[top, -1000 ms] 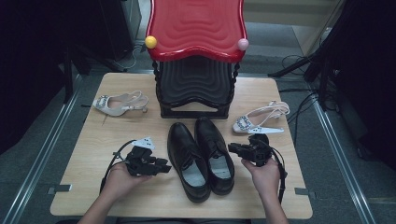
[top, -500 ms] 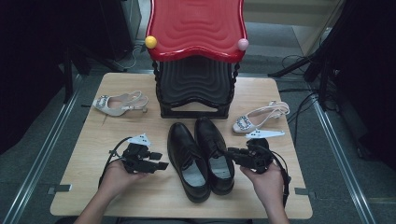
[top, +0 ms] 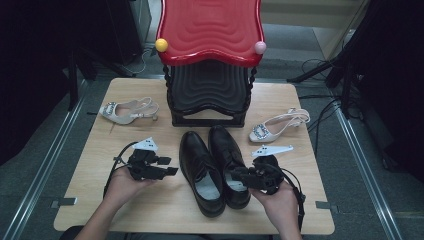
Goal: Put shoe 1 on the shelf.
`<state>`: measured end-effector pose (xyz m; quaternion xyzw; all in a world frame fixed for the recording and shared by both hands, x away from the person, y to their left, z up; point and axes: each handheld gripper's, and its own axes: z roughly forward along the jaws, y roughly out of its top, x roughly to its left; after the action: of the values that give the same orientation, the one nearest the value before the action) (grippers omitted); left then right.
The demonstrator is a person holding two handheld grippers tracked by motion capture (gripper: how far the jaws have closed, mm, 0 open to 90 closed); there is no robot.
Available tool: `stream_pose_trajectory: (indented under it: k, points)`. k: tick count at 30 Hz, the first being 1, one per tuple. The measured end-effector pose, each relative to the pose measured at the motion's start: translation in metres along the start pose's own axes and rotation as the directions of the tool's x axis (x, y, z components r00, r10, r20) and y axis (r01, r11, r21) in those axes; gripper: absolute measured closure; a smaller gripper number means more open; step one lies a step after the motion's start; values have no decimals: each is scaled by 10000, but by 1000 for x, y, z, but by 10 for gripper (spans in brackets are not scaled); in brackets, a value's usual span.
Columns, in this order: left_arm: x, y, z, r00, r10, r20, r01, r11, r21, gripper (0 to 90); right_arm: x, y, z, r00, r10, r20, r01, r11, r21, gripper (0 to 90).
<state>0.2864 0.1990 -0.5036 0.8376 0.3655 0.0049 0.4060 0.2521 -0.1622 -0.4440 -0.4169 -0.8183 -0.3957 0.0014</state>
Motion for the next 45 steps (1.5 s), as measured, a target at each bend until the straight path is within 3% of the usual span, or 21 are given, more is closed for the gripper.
stream_pose_trajectory:
  k: [5,8,12,18,23,31,45]
  points:
    - [0,2,0,10000,55,6,-55,10000,-21,452,6,5,9,9999,151,-71,-150,9995,269,663]
    - [0,3,1,9999,126,-48,-126,9999,28,452,10,8,20,9997,222,-140,-209,9961,856,646]
    - [1,2,2,9998,194,-37,-194,9998,9,452,14,10,36,9998,119,139,-135,9923,1228,607]
    - [6,2,-2,9999,28,-125,-30,9999,-161,448,14,14,57,9987,260,444,-349,9767,2119,602]
    - [10,1,-4,9999,-151,-50,149,9993,-340,446,15,20,70,9968,210,772,-399,9670,2518,590]
    - [14,1,-7,9995,-319,-79,315,9983,-487,439,15,20,76,9929,299,1155,-588,9647,2566,649]
    - [17,2,-6,9993,-210,-305,196,9988,-456,436,2,19,71,9892,1082,989,-1298,9602,2475,811]
